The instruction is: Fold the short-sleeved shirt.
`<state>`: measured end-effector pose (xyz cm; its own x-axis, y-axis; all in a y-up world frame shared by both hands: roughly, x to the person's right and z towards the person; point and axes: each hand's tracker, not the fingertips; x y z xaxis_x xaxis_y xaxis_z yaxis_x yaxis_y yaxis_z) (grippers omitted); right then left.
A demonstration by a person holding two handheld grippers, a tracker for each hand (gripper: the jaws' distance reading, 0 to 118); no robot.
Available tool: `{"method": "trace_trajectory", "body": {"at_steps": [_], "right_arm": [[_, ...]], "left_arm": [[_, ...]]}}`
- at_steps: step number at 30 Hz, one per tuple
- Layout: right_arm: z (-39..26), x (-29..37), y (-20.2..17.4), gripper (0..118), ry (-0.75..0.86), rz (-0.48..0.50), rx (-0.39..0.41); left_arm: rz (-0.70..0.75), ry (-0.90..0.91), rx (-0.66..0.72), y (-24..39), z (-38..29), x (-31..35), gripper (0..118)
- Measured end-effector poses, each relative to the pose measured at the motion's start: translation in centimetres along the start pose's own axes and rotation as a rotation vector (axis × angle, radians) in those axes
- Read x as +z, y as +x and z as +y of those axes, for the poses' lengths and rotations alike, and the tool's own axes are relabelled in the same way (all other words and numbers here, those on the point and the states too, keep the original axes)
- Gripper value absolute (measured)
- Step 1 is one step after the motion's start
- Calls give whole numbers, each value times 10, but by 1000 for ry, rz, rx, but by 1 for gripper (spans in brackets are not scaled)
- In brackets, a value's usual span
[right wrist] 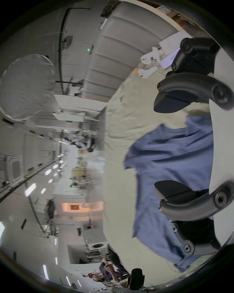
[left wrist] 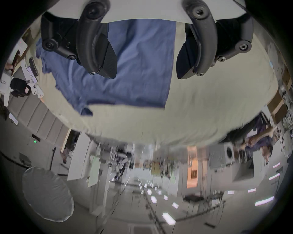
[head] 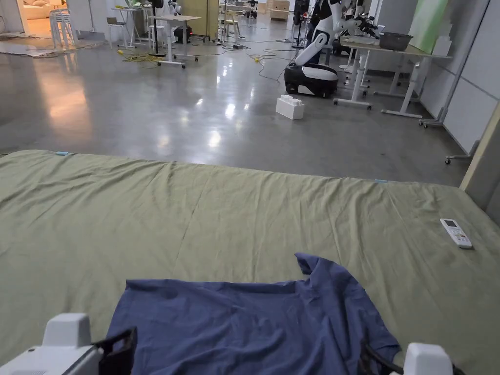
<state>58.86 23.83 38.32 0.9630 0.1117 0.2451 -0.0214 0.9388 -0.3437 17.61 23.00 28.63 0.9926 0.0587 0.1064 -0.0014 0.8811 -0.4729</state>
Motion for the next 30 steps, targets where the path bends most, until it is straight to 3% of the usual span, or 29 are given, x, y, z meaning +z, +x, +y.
{"method": "trace_trajectory", "body": {"at_steps": [2,3,4,5,6,8,11,14,16,23,30], "right_arm": [[14,0,-8,85,74,8,-21],[21,0,-13,80,112,6,-21],[27,-1,-19,73,133,6,-21],[32,-2,-24,61,156,4,-17],[36,-2,-27,50,189,4,3],[42,-3,-33,26,232,-7,6],[49,-5,-35,3,238,0,-45],[50,-8,-38,0,281,0,-38],[53,-10,-43,0,313,6,14],[47,-30,-50,0,249,35,0],[39,-54,-54,0,206,35,9]], "left_arm": [[14,92,-23,17,16,5,71],[16,149,-33,26,22,9,63],[21,204,-42,33,27,12,48],[40,244,-50,38,32,14,23],[71,261,-58,45,36,15,11],[107,280,-50,55,41,19,5],[47,287,-34,57,42,21,0],[48,273,-82,57,38,22,0],[38,267,-77,52,35,23,0],[62,166,-35,11,32,-17,0],[135,256,-149,-14,28,-57,0]]}}
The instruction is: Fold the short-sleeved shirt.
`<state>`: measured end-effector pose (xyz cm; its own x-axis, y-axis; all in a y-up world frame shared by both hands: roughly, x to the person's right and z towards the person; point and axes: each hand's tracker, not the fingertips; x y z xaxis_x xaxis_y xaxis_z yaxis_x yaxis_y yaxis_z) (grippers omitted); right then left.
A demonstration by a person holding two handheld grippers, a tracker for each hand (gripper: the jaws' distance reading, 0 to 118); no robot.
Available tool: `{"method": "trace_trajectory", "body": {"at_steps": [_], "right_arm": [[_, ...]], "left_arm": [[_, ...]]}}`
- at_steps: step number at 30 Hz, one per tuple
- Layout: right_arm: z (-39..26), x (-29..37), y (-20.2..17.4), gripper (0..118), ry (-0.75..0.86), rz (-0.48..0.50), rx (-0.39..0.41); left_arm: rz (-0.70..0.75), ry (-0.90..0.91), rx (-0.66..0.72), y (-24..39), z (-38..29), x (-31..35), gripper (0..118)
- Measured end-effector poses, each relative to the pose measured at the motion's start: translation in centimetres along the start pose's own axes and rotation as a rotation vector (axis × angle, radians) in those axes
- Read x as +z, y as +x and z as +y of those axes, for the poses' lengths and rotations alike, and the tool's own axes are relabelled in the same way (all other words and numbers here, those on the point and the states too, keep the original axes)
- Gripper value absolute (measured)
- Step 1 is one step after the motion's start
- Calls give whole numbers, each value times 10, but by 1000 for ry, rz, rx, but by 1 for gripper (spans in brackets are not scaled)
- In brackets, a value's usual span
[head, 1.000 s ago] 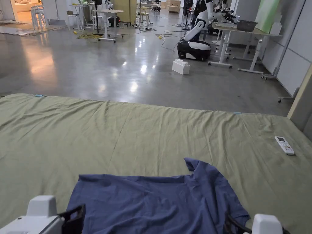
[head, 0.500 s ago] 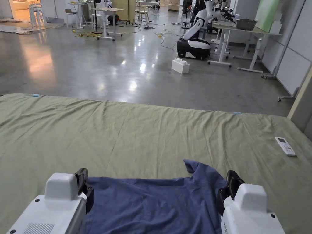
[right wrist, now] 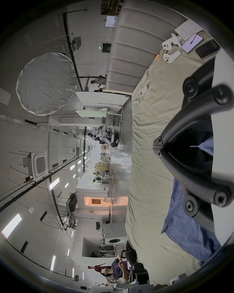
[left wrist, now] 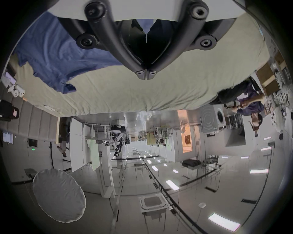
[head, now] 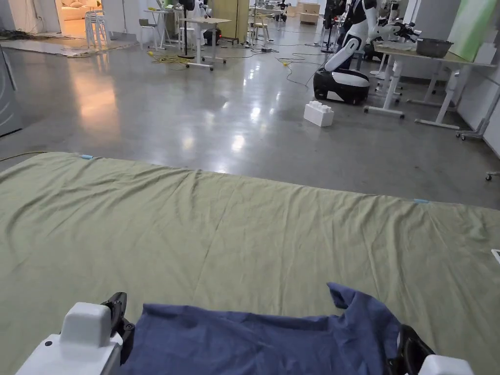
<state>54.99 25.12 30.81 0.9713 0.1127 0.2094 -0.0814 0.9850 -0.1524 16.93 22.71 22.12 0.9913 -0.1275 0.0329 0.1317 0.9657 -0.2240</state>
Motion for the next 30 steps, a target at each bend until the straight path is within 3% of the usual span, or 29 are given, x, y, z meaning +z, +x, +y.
{"method": "trace_trajectory", "body": {"at_steps": [4,9,14,16,18,19,20,25,30], "right_arm": [[-6,-12,0,0,-27,-2,2],[-15,-26,0,0,-60,-4,13],[-24,-35,6,0,-97,-13,18],[-27,-38,9,0,-109,-20,17],[-31,-41,13,0,-122,-25,19],[-32,-42,15,0,-128,-28,20],[-34,-43,17,0,-136,-31,21],[-43,-46,24,0,-168,-47,26],[-54,-49,29,0,-205,-56,23]], "left_arm": [[2,15,-1,-5,-3,-21,0],[-21,-97,85,-14,-5,-77,0],[-80,-340,160,-23,-18,-159,3],[-80,-435,214,-26,-25,-186,13],[-57,-542,234,-29,-34,-209,54],[-68,-593,245,-27,-39,-216,68],[-81,-619,268,-28,-44,-224,73],[-94,-645,306,-26,-60,-239,74],[-113,-686,209,-10,-74,-246,73]]}}
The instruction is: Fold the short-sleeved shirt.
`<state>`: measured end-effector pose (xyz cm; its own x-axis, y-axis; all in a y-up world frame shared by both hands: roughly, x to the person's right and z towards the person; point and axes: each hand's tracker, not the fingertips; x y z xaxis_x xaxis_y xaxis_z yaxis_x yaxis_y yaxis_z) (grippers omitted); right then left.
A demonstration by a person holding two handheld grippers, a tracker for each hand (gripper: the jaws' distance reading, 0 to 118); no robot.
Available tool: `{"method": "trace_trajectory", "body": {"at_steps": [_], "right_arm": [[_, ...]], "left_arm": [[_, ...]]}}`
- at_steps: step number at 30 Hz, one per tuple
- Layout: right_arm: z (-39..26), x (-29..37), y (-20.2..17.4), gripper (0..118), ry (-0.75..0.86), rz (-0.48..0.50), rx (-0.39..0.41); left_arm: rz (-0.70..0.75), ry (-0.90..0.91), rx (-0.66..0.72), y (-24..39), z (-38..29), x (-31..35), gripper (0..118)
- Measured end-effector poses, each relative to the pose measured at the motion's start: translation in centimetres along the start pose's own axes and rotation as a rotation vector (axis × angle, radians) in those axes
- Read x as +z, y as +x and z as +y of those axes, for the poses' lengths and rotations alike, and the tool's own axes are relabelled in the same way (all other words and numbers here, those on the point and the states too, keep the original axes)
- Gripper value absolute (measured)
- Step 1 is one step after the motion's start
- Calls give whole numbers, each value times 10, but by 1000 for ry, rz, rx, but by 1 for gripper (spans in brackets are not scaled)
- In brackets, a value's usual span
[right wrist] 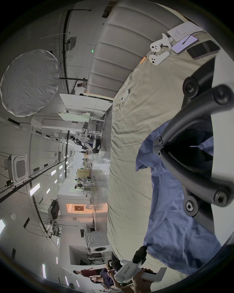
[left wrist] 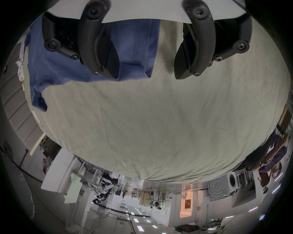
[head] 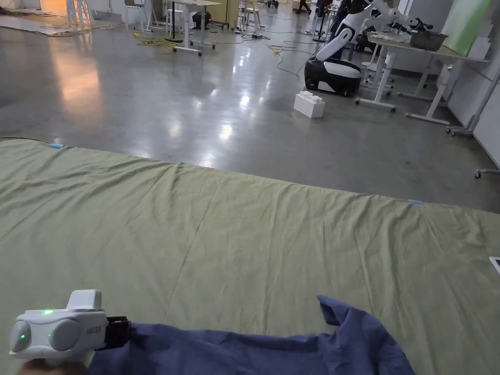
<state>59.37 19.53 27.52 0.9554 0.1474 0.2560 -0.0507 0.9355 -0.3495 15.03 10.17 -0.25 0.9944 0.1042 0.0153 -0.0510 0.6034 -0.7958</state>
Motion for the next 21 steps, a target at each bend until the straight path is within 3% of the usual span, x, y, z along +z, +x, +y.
{"method": "trace_trajectory", "body": {"at_steps": [4,5,7,8,9,14,19,21], "right_arm": [[-5,-6,0,0,-21,1,-1],[-6,-7,1,0,-25,2,1],[-7,-11,1,0,-33,3,6],[-7,-13,1,0,-38,4,7],[-7,-17,2,0,-47,9,4],[-2,-55,12,0,-125,40,-19],[6,-138,33,2,-327,61,-50],[7,-175,46,23,-398,62,-53]], "left_arm": [[75,-15,-134,15,-12,-9,70],[79,3,-145,17,-13,-12,64],[74,-3,-123,21,-13,-13,44],[65,4,-121,22,-12,-13,23],[57,15,-124,21,-10,-11,13],[8,-11,-143,18,-4,-17,6],[-15,10,-131,13,2,4,5],[-27,35,-136,16,1,23,5]]}}
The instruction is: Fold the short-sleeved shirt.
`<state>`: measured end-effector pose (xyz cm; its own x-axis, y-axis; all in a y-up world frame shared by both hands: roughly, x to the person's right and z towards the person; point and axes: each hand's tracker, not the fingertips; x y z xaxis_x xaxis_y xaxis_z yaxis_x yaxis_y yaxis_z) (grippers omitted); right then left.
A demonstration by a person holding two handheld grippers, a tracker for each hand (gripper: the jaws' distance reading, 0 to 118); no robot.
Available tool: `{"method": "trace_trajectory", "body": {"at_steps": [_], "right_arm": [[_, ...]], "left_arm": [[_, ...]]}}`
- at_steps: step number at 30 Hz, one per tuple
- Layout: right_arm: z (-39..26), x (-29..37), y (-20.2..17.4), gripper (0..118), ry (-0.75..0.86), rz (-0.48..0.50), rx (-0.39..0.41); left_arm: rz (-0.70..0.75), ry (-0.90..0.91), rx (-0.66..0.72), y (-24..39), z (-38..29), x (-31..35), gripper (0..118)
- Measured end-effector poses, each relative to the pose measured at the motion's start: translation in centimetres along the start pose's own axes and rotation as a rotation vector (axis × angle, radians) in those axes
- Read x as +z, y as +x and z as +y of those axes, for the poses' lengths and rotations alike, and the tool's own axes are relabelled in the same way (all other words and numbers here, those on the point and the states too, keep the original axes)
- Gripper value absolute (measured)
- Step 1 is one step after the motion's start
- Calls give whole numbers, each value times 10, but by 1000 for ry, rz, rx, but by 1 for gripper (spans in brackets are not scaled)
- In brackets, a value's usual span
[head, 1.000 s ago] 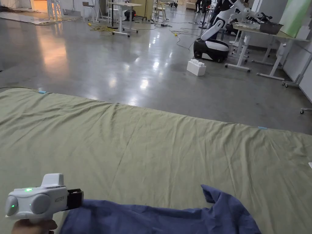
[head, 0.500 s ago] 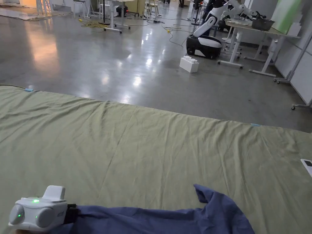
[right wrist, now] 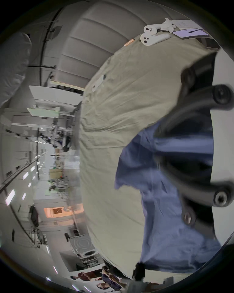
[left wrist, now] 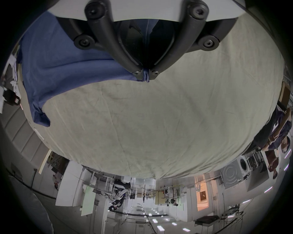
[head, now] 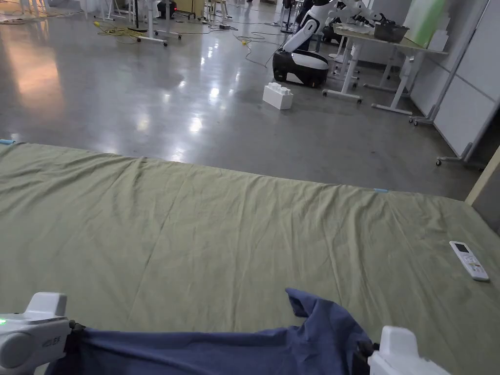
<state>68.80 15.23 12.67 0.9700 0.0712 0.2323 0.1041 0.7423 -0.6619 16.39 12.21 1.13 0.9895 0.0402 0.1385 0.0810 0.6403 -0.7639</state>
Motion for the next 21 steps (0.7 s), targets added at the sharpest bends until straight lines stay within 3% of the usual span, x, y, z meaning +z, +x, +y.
{"method": "trace_trajectory", "body": {"at_steps": [2,3,10,13,15,16,19,21], "right_arm": [[13,-30,8,66,-67,0,25],[17,-45,14,70,-71,6,18],[26,-111,25,74,-189,58,39],[23,-115,17,73,-207,68,90],[26,-113,12,62,-199,57,124],[28,-112,10,51,-200,57,122],[28,-108,2,3,-185,50,184],[28,-106,-1,2,-181,1,259]], "left_arm": [[0,27,16,1,-1,13,5],[0,40,18,1,-3,19,5],[29,73,40,-3,-18,28,5],[34,66,47,-8,-19,22,5],[39,64,41,-8,-16,21,5],[41,63,36,-5,-15,23,5],[50,64,29,-3,-10,21,5],[51,65,32,-3,-9,20,5]]}}
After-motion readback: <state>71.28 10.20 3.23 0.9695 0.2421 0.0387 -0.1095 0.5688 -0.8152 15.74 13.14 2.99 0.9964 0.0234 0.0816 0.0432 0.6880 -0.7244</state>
